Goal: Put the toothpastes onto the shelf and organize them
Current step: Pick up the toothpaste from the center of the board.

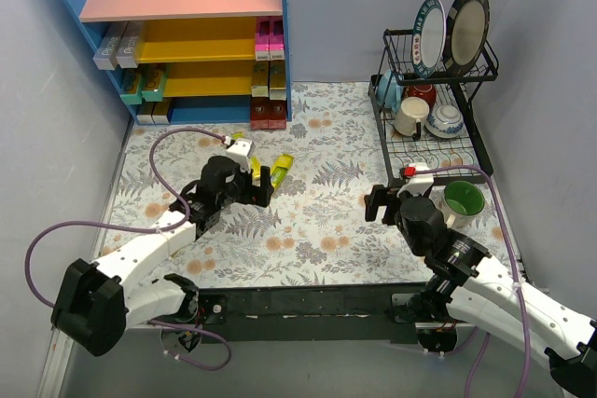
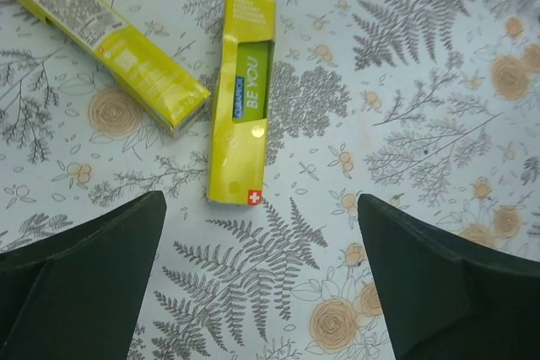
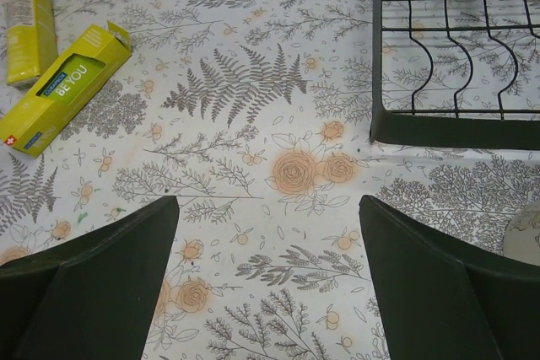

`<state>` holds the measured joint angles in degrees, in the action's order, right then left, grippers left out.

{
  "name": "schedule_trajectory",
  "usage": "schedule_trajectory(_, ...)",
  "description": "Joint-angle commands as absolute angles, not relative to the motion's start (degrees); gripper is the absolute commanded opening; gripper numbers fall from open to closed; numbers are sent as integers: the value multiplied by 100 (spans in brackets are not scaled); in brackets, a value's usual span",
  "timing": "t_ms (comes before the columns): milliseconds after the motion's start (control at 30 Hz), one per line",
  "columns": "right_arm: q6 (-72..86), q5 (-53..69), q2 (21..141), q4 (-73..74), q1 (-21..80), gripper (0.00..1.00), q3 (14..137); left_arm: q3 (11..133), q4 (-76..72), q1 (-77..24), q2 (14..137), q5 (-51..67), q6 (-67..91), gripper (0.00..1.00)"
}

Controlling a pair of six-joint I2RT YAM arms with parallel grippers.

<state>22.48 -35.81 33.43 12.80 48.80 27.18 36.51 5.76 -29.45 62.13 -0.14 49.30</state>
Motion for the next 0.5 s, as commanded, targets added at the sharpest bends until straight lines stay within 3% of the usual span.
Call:
schedule_trajectory(0,2074,-3472,3296,853,4852,96,2619,3646,693,-3085,6687,-492,4799,98)
schedule_trajectory(467,2048,-3419,3261,756,4860,95,2487,3990,501,-3182,7980,-510,4984,95)
